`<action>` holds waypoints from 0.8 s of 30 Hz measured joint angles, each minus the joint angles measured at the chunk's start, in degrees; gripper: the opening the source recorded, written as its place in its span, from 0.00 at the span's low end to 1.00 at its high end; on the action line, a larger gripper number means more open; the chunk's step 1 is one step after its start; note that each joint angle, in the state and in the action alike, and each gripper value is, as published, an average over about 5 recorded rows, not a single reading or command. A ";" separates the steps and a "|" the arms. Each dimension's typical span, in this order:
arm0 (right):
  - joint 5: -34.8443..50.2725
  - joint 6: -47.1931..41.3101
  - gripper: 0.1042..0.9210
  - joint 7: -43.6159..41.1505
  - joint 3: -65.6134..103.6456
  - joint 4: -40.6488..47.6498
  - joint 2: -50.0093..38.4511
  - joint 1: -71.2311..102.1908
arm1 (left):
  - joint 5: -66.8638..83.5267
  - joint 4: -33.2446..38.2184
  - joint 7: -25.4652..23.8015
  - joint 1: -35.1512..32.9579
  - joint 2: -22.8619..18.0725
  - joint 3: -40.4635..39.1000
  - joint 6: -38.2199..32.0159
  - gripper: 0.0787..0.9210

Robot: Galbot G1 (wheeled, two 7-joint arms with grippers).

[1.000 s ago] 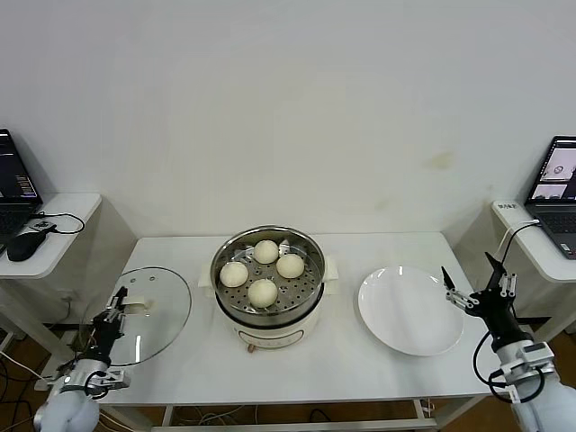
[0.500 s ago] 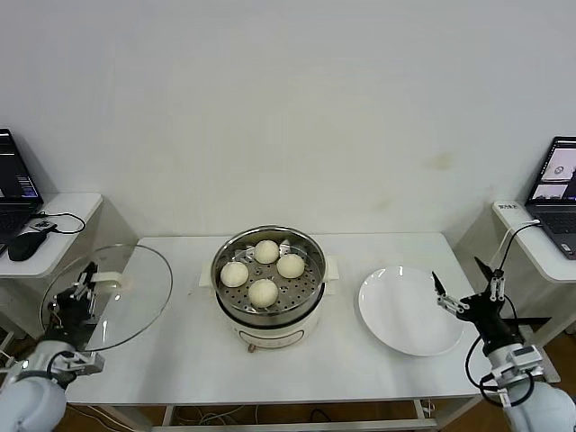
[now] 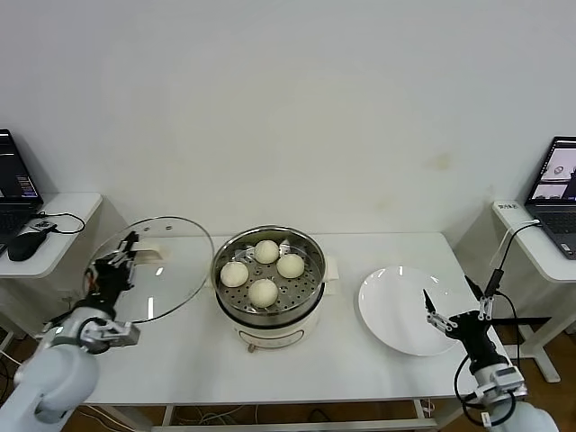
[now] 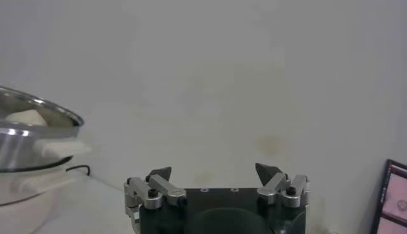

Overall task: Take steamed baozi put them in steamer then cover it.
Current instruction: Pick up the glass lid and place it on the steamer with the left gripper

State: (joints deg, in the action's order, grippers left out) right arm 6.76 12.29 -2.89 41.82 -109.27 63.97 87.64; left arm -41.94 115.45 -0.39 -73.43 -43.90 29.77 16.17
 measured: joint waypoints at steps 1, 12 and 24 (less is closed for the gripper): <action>-0.80 0.32 0.88 0.16 0.19 0.20 0.71 -0.05 | -0.13 -0.18 -0.19 1.28 -0.07 -1.54 0.67 0.08; -8.78 3.13 0.88 1.24 1.61 1.66 8.04 0.34 | -7.27 -3.52 -5.47 15.92 -7.05 -16.96 8.30 0.08; -12.88 4.76 0.88 1.72 2.45 2.78 12.06 0.45 | -19.59 -7.49 -13.85 23.87 -18.50 -27.43 13.95 0.08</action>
State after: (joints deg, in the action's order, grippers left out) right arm -6.12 17.05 -1.17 44.26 -106.50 76.03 88.10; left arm -61.53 107.96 -14.24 -49.56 -62.40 2.34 30.12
